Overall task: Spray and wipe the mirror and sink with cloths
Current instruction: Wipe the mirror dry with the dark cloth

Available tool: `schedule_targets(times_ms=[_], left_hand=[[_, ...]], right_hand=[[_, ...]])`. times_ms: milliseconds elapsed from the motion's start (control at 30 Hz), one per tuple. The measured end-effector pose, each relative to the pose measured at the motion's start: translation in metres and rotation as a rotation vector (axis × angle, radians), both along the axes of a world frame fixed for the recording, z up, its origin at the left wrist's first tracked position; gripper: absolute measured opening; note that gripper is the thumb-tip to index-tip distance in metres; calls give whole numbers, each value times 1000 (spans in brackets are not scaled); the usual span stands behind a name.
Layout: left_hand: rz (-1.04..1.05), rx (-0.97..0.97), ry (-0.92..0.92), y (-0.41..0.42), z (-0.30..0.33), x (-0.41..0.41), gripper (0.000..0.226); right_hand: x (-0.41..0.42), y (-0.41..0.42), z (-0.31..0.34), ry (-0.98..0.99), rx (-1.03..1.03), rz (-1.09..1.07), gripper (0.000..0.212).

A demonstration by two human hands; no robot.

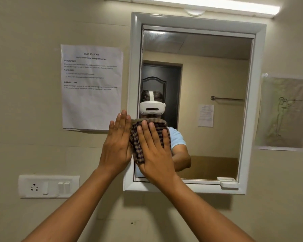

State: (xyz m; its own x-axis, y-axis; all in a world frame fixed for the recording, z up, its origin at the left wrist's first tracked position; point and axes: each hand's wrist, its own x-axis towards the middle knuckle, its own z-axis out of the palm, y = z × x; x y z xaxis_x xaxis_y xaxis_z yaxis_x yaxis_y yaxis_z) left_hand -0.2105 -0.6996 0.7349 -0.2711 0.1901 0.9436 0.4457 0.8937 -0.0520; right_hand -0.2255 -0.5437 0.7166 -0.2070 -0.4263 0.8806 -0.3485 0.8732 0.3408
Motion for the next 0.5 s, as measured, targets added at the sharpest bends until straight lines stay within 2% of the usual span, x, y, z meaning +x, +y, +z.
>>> schedule_targets(times_ms=[100, 233, 333, 400, 500], left_hand=[[39, -17, -14, 0, -7, 2, 67], [114, -41, 8, 4, -11, 4, 71], [157, -50, 3, 6, -16, 4, 74], [167, -50, -2, 7, -17, 5, 63], [185, -47, -9, 7, -17, 5, 63]], right_hand=[[0, 16, -26, -2, 113, -14, 74], [-2, 44, -23, 2, 216, -4, 72], [-5, 67, -7, 27, 191, -16, 75], [-8, 87, 8, 44, 139, -38, 77], [-13, 120, 38, 47, 68, -71, 77]])
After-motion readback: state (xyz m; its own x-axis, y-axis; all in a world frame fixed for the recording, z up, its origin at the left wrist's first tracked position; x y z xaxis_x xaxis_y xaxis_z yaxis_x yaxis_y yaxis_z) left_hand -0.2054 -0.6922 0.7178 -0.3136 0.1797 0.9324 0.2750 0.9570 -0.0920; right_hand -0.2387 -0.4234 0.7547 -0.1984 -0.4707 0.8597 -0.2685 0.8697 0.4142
